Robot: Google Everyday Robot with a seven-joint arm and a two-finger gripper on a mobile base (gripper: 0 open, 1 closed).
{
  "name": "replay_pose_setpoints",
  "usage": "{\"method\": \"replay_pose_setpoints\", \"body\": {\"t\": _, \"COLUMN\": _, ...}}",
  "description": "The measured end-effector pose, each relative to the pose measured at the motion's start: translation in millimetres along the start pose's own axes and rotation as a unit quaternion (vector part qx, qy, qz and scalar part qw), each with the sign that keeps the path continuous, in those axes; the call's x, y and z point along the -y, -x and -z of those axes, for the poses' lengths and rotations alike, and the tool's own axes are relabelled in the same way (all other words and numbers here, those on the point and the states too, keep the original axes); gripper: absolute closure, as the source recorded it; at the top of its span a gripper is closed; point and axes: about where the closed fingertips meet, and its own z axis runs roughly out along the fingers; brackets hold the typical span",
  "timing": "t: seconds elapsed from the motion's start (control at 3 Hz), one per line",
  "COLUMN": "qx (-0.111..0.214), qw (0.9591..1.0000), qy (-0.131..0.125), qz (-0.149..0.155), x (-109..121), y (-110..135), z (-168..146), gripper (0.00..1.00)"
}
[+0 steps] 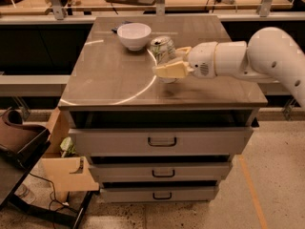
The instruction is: Place 7up can upright
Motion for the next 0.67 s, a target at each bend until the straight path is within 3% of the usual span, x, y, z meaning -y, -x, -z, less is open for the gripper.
{"method": "replay_pose_setpoints", "body": {"t": 0.33, "qx": 0.054, "qw": 0.9978, "qy": -0.037, "qz": -0.007, "x": 13.2, "y": 10.2, "z": -16.9, "gripper": 1.00}}
{"method": "replay_pose_setpoints", "body": {"t": 0.67, "qx": 0.082, "qw": 0.9945, "qy": -0.064, "qz": -0.016, "x": 23.5, "y": 13.1, "z": -34.7, "gripper": 1.00}}
